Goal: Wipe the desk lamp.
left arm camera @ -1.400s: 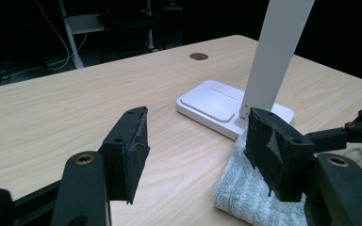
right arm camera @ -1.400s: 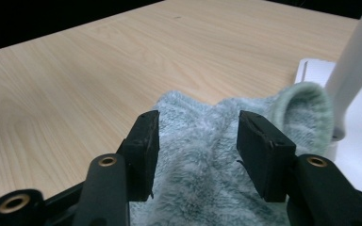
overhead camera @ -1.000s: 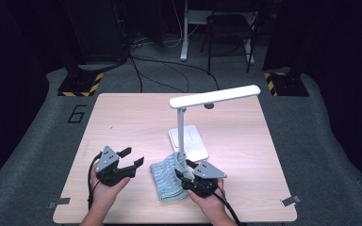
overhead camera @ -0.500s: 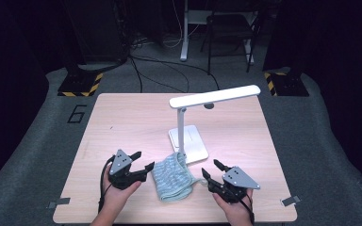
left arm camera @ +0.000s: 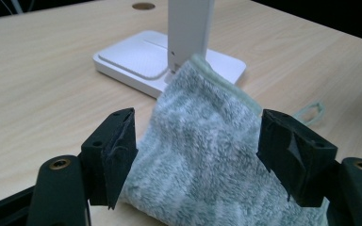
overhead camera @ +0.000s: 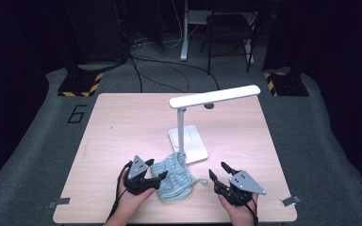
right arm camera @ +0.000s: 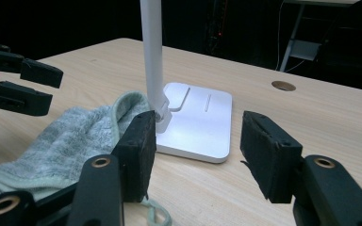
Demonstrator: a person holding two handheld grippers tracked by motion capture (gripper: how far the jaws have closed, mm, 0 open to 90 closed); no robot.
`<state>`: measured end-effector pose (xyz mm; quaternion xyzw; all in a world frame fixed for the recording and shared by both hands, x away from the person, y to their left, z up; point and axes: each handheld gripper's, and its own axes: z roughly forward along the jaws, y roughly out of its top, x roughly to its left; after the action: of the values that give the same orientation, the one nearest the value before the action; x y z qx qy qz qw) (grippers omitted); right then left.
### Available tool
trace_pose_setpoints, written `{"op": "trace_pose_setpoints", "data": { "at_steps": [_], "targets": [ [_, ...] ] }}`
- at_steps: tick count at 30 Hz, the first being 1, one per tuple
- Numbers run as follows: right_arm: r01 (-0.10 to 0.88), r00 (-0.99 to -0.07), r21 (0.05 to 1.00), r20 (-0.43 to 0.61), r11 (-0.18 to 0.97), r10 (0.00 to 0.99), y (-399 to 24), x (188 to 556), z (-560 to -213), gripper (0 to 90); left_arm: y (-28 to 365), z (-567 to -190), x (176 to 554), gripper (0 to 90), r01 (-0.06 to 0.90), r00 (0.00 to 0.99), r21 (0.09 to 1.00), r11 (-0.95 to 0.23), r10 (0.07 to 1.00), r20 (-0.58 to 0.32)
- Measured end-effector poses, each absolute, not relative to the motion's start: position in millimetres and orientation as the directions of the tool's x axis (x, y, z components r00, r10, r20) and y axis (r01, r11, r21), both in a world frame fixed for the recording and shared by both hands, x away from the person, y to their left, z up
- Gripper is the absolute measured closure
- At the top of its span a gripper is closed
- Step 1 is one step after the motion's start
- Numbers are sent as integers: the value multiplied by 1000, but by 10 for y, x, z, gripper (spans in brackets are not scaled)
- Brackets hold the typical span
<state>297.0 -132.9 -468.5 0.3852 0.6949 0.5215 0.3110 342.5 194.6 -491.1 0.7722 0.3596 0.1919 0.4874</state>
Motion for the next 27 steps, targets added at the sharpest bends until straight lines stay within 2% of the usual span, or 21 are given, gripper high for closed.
{"op": "trace_pose_setpoints", "data": {
  "at_steps": [7, 16, 17, 20, 22, 25, 27],
  "targets": [
    [224, -508, 962, -23, 158, 861, -1335, 2995, -4720, 460, 1915, -4998, 3432, 245, 389, 671, 894, -223, 733, -109],
    [251, -501, 961, 27, 116, 865, -1387, 3022, -4743, 460, 1772, -5073, 3436, 155, 397, 710, 875, -278, 697, -100],
    [252, -501, 961, 28, 115, 865, -1388, 3022, -4744, 460, 1766, -5080, 3450, 151, 384, 712, 876, -292, 698, -80],
    [255, -500, 960, 28, 116, 865, -1386, 3021, -4749, 460, 1735, -5107, 3462, 147, 408, 709, 868, -282, 697, -106],
    [261, -501, 958, 29, 119, 865, -1382, 3020, -4749, 461, 1733, -5110, 3475, 146, 393, 717, 868, -303, 692, -82],
    [258, -500, 959, 26, 121, 866, -1375, 3023, -4753, 461, 1684, -5130, 3462, 146, 418, 709, 866, -276, 695, -121],
    [257, -504, 958, 24, 124, 863, -1375, 3023, -4756, 461, 1680, -5143, 3482, 147, 404, 719, 861, -308, 689, -91]
  ]
}}
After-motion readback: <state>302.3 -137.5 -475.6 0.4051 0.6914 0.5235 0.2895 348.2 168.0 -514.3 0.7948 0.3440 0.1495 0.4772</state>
